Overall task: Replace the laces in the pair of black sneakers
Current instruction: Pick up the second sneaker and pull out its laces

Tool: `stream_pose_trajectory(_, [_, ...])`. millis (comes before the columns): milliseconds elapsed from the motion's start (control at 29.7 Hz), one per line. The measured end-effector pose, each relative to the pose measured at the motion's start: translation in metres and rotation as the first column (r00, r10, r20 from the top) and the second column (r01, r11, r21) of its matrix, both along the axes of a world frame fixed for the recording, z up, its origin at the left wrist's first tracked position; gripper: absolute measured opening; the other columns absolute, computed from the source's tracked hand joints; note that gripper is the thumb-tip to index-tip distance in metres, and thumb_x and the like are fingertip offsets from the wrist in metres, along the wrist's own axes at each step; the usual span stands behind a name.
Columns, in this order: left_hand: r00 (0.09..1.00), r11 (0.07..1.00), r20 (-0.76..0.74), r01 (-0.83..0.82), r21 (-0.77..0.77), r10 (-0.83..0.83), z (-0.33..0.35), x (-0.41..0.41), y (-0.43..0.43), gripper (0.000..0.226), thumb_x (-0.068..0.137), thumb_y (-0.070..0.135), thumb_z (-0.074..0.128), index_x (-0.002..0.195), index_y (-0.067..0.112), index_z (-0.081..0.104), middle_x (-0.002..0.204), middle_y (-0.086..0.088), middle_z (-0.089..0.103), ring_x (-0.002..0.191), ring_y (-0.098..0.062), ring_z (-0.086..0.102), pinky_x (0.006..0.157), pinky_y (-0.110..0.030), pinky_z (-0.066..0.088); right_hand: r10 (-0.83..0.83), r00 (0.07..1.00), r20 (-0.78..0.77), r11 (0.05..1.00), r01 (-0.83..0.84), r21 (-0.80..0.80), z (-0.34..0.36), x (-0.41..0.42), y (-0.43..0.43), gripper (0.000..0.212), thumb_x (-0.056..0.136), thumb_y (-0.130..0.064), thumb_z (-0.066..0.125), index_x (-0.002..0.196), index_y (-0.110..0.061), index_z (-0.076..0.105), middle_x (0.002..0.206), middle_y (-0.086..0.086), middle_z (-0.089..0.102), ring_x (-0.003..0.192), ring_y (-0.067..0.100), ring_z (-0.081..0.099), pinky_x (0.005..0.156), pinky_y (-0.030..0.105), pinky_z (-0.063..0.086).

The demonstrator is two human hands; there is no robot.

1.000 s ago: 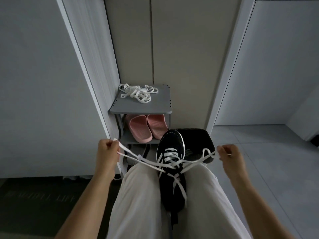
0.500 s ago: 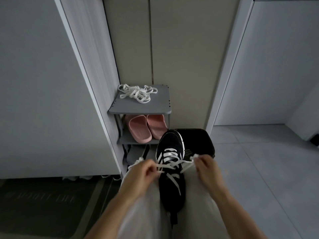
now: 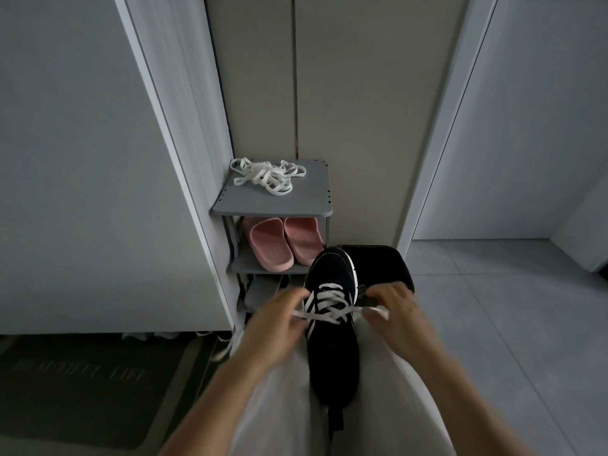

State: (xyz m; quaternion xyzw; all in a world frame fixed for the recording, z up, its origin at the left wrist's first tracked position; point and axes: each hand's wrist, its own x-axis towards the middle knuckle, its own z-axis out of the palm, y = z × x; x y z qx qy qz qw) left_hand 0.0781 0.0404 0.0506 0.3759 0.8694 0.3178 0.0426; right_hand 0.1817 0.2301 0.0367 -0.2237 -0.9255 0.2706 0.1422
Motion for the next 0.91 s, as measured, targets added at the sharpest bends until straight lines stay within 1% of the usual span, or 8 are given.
stream_pose_trajectory(67, [0.997,0.992,-0.059,0.040,-0.123,-0.047,-0.005,0.010,0.012,0.038,0.091,0.017,0.053,0.128,0.022,0.048,0.124,0.004,0.054,0.112,-0.013,0.049,0.083,-0.012,0.030,0.157,0.987,0.025,0.988,-0.157,-0.001,-0.004,-0.009,-0.005,0.023,0.081,-0.022,0.069,0.102,-0.015,0.065,0.105,-0.004,0.057,0.102,0.016,0.051,0.088,0.030,0.039])
stream_pose_trajectory(134, [0.993,0.987,-0.118,0.011,-0.160,-0.031,-0.004,0.010,0.012,0.025,0.091,0.018,0.051,0.115,0.018,0.055,0.112,0.003,0.060,0.103,-0.013,0.051,0.073,-0.015,0.029,0.122,0.992,0.030,0.990,-0.119,-0.078,0.002,-0.007,-0.007,0.008,0.082,-0.020,0.067,0.088,-0.015,0.065,0.085,-0.011,0.058,0.084,0.009,0.056,0.076,0.024,0.041])
stream_pose_trajectory(303, [0.961,0.982,0.223,0.178,-0.059,-0.161,-0.003,0.007,-0.003,0.015,0.084,0.040,0.062,0.089,0.027,0.067,0.074,0.010,0.062,0.067,-0.002,0.057,0.065,-0.020,0.044,0.323,0.944,0.064,0.878,-0.274,-0.392,0.021,0.012,-0.019,0.017,0.084,-0.015,0.063,0.072,-0.027,0.059,0.061,-0.010,0.061,0.057,-0.002,0.053,0.060,0.016,0.044])
stream_pose_trajectory(370, [0.976,0.997,0.206,0.075,0.022,-0.078,-0.001,0.007,0.001,0.017,0.086,0.042,0.058,0.083,0.028,0.067,0.072,0.006,0.063,0.062,-0.005,0.057,0.063,-0.025,0.046,0.289,0.952,0.103,0.892,-0.228,-0.391,0.020,0.008,-0.022,0.008,0.088,-0.024,0.060,0.079,-0.025,0.059,0.060,-0.009,0.064,0.055,0.000,0.055,0.062,0.023,0.047])
stream_pose_trajectory(504, [0.979,0.998,0.201,-0.050,0.047,0.040,-0.003,0.006,0.021,0.012,0.086,0.021,0.064,0.095,0.014,0.064,0.069,0.015,0.050,0.059,0.003,0.045,0.055,-0.007,0.033,0.109,0.986,0.122,0.969,-0.078,-0.236,0.016,-0.005,-0.019,0.013,0.086,-0.029,0.063,0.077,-0.026,0.053,0.070,-0.014,0.057,0.063,-0.001,0.051,0.056,0.011,0.037])
stream_pose_trajectory(740, [0.977,0.998,0.205,-0.066,0.001,0.064,-0.005,0.007,0.036,0.012,0.086,0.015,0.062,0.093,0.006,0.064,0.094,-0.003,0.057,0.088,-0.019,0.058,0.077,-0.027,0.043,0.098,0.992,0.080,0.946,-0.068,-0.317,0.011,-0.011,-0.022,0.013,0.084,-0.019,0.064,0.073,-0.022,0.057,0.071,-0.011,0.057,0.065,0.001,0.052,0.062,0.015,0.042])
stream_pose_trajectory(840, [0.980,0.998,0.192,-0.059,0.017,0.054,0.000,0.005,0.033,0.006,0.087,0.015,0.058,0.085,0.010,0.059,0.084,0.000,0.058,0.075,-0.016,0.057,0.068,-0.024,0.042,0.027,0.998,0.059,0.950,-0.007,-0.312,0.009,-0.012,-0.023,0.017,0.083,-0.018,0.062,0.070,-0.023,0.054,0.071,-0.007,0.059,0.065,0.007,0.054,0.064,0.022,0.046])
stream_pose_trajectory(908, [0.952,0.998,0.304,-0.060,0.034,0.047,0.004,0.002,0.032,0.014,0.087,0.012,0.057,0.075,0.016,0.051,0.069,0.005,0.054,0.060,-0.010,0.051,0.057,-0.021,0.039,0.008,0.999,0.041,0.937,0.007,-0.348,0.014,-0.015,-0.022,0.020,0.082,-0.013,0.062,0.067,-0.022,0.052,0.068,-0.005,0.058,0.062,0.009,0.053,0.060,0.022,0.044])
